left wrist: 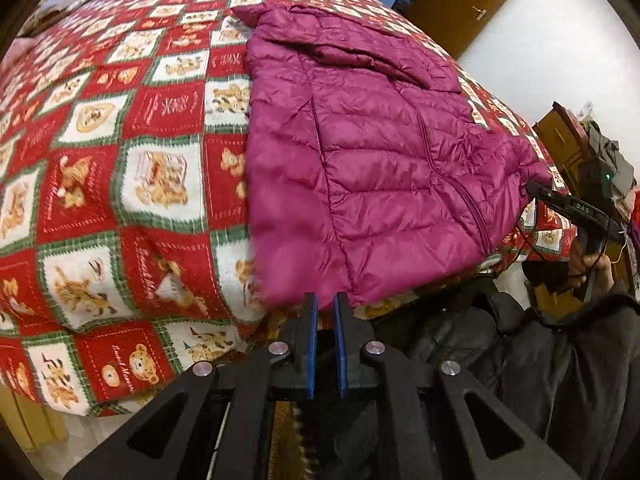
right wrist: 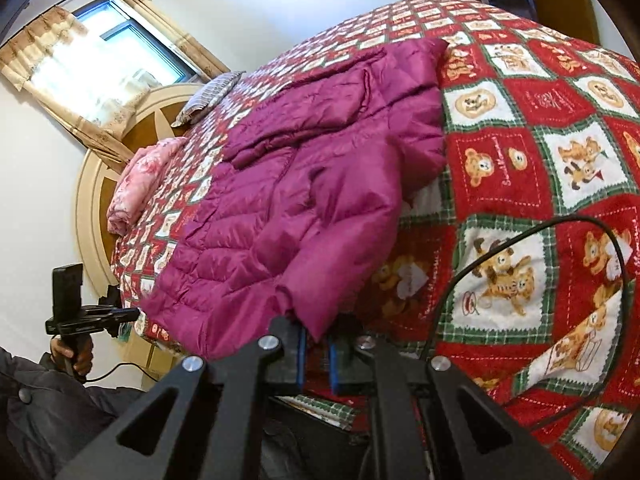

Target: Fold large clothes

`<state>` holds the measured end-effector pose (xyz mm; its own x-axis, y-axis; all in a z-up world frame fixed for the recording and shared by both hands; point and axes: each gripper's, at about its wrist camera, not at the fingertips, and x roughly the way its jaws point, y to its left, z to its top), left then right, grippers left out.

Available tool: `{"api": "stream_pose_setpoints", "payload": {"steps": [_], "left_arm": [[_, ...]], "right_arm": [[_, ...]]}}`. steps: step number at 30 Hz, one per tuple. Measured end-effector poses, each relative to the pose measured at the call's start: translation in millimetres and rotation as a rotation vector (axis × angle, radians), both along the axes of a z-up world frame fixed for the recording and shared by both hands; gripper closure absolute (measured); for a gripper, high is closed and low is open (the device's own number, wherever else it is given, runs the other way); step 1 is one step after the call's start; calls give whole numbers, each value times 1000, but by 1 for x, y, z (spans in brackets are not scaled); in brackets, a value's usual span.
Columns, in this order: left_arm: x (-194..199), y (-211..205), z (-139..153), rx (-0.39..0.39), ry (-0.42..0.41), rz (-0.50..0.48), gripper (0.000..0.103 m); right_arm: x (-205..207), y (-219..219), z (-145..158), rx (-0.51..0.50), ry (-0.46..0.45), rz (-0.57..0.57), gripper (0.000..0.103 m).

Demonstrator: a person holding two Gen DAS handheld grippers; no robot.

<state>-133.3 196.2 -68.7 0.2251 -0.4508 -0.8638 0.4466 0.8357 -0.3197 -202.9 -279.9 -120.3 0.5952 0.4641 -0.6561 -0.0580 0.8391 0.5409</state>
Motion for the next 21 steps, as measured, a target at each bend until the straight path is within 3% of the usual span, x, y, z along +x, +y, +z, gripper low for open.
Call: {"api": "stream_pose_setpoints", "payload": {"steps": [5,8,11,13,16,21], "left_arm": [[21,0,16,-58,-76,19,95],[48,-5,-2,-11,-97,43,93],[77,-9,-50,59,25,91,92],[83,-9,-72,34,121,103,92],[81,-6,-78,-1,126,104,91],[79,6,-81,-95,193,88,70]], "right_arm": [[-5,-7,1,1,-4,-13,92],[-8,-11,-5,21,3,-36,92],[-10,-10,-10,14,19,-51,92],[-12,-11,-11,14,29,-62,92],[-12,-10,-9,15,36,-65,92],[0,-8,-15,21,63,-61,88]]}}
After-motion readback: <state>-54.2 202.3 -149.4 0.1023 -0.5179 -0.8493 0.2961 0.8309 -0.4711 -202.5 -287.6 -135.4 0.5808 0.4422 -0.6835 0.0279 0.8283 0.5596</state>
